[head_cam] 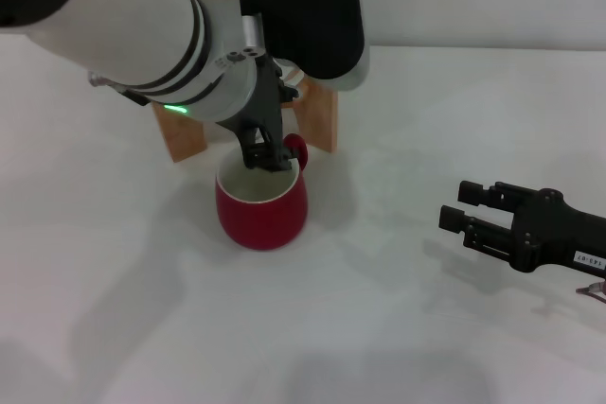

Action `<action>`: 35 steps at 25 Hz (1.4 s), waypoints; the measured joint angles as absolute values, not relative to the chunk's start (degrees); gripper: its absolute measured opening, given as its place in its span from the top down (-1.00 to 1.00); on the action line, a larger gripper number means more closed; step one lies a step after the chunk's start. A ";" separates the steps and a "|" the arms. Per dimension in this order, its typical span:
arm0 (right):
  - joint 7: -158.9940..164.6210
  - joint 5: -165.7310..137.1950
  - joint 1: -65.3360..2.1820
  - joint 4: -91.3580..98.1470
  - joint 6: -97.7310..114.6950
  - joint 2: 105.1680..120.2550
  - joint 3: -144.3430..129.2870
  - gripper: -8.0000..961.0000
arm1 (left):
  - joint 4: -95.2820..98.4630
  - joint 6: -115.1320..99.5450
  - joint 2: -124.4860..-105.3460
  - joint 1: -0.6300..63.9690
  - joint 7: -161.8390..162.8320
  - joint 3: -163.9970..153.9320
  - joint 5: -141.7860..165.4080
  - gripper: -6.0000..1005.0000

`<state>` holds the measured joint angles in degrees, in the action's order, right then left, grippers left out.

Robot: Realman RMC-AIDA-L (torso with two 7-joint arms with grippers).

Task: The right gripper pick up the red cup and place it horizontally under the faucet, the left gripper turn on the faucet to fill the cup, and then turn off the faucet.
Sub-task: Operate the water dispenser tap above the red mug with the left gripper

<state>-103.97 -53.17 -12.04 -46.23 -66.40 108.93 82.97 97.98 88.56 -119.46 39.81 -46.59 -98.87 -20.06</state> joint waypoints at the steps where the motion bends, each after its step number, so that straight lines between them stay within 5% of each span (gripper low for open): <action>1: -103.97 -53.18 -12.04 -46.23 -66.42 108.91 82.97 -0.10 | 97.96 88.53 -119.48 39.90 -46.48 -99.02 -20.00 -0.25; 35: -103.97 -53.17 -11.86 -46.14 -66.45 108.89 83.00 -0.11 | 96.93 85.69 -119.53 40.51 -44.67 -100.46 -16.36 -0.25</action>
